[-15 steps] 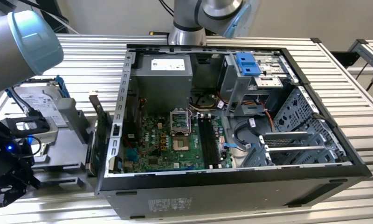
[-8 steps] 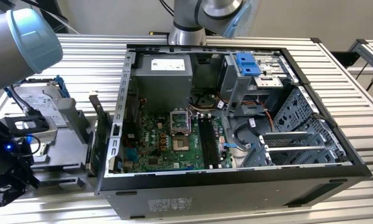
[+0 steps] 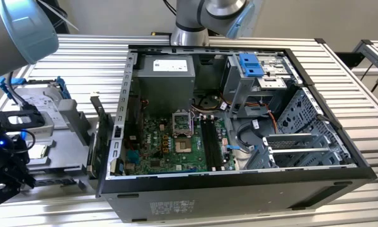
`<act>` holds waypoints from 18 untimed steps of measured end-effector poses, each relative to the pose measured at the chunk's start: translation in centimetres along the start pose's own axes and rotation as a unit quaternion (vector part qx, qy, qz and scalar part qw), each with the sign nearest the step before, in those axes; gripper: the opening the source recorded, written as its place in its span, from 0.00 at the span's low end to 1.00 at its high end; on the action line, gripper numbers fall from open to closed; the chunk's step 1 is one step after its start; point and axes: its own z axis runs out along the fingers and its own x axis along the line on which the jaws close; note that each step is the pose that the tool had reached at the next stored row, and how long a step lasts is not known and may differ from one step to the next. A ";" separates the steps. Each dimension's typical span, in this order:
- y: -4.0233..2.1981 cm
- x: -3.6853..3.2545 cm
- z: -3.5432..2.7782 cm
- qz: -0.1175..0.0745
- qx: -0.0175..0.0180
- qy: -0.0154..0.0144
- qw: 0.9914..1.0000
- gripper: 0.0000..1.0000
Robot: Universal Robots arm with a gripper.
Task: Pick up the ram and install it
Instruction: 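Pick up the ram and move it above insertion slot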
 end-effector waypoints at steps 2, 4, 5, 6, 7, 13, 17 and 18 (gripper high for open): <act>0.00 0.00 -0.18 0.000 0.000 0.000 1.000 0.00; 0.00 0.00 -0.18 0.000 0.000 0.000 1.000 0.00; 0.00 0.00 -0.19 0.000 0.000 0.000 1.000 0.00; 0.00 0.00 -0.20 0.000 0.000 0.000 1.000 0.00; 0.00 0.00 -0.22 0.000 0.000 0.000 1.000 0.00; 0.00 0.00 -0.25 0.000 0.000 0.000 1.000 0.00; 0.01 0.00 -0.38 0.000 0.000 0.000 1.000 0.00; 0.01 0.00 -0.50 0.000 0.000 0.000 1.000 0.00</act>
